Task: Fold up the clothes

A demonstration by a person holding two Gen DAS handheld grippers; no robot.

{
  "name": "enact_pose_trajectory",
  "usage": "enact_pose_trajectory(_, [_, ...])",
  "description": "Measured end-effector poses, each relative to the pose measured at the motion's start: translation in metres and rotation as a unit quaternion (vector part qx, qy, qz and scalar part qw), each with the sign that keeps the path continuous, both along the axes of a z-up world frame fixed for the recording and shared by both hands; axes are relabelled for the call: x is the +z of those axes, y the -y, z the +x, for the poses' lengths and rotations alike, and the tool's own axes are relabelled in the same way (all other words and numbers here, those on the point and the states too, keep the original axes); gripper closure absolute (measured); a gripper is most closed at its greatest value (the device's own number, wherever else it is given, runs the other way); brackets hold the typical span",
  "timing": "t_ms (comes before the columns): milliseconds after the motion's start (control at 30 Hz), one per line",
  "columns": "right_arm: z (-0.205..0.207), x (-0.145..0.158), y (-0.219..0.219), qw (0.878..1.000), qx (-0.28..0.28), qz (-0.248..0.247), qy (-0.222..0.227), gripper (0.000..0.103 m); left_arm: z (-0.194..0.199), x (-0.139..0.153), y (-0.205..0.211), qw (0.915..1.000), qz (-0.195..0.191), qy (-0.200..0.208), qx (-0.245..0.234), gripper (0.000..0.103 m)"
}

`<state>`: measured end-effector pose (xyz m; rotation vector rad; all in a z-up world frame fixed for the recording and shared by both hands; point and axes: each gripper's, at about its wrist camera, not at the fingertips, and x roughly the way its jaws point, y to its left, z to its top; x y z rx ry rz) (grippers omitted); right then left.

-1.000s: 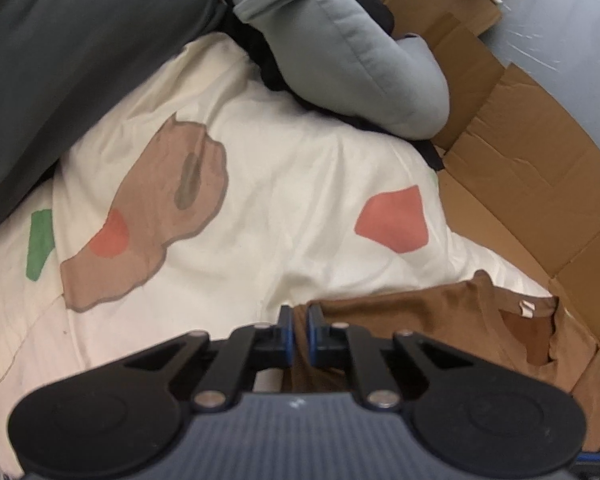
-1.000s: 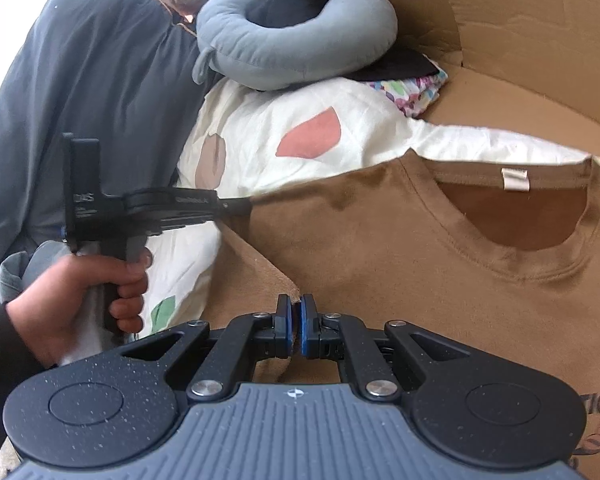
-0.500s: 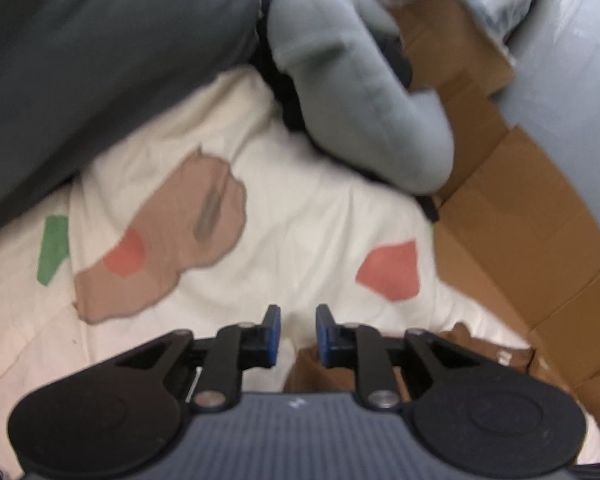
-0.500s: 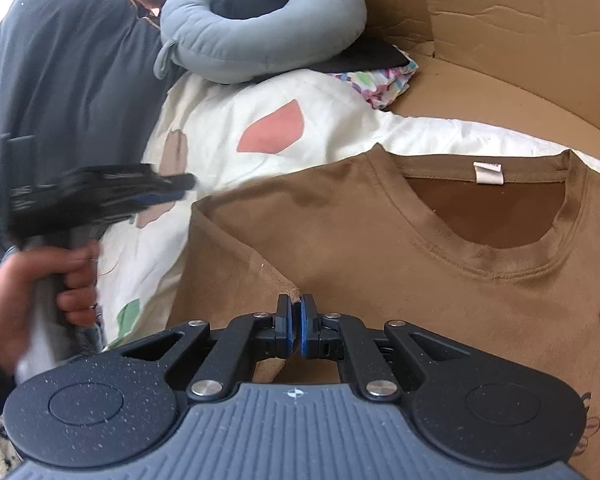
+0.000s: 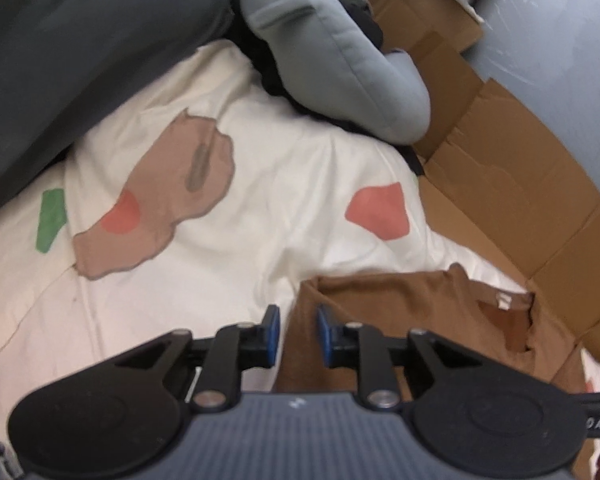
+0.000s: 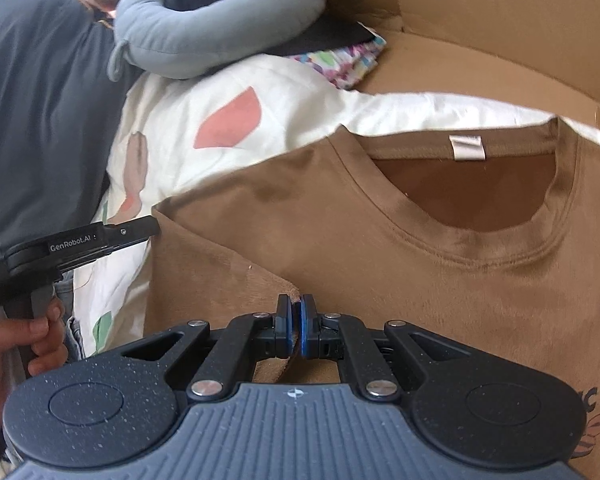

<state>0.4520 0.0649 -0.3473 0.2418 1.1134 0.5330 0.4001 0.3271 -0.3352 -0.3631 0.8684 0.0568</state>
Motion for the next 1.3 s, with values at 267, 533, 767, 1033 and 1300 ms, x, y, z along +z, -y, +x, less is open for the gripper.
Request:
enact_pose_trajectory(267, [0.008, -0.019, 0.0, 1.0, -0.012, -0.01, -0.027, 0.101, 0.014, -0.016, 0.006, 0.9994, 0.034, -0.01, 0.002, 0.08])
enact_pose_trajectory(533, [0.015, -0.04, 0.002, 0.999, -0.026, -0.005, -0.047, 0.102, 0.018, -0.02, 0.01, 0.9979, 0.061, -0.018, -0.008, 0.076])
enact_pose_trajectory(767, [0.02, -0.036, 0.013, 0.998, -0.023, 0.017, -0.063, 0.08, -0.004, 0.006, 0.011, 0.9973, 0.071, -0.015, -0.013, 0.075])
enact_pose_trajectory(1033, [0.014, -0.002, 0.024, 1.0, 0.018, -0.01, 0.002, 0.061, -0.068, 0.047, 0.004, 0.9984, 0.046, 0.005, 0.032, 0.068])
enact_pose_trajectory(1300, [0.003, 0.008, 0.016, 0.994, 0.094, -0.029, 0.043, 0.08, -0.147, 0.038, 0.006, 0.9914, -0.02, -0.002, 0.13, 0.067])
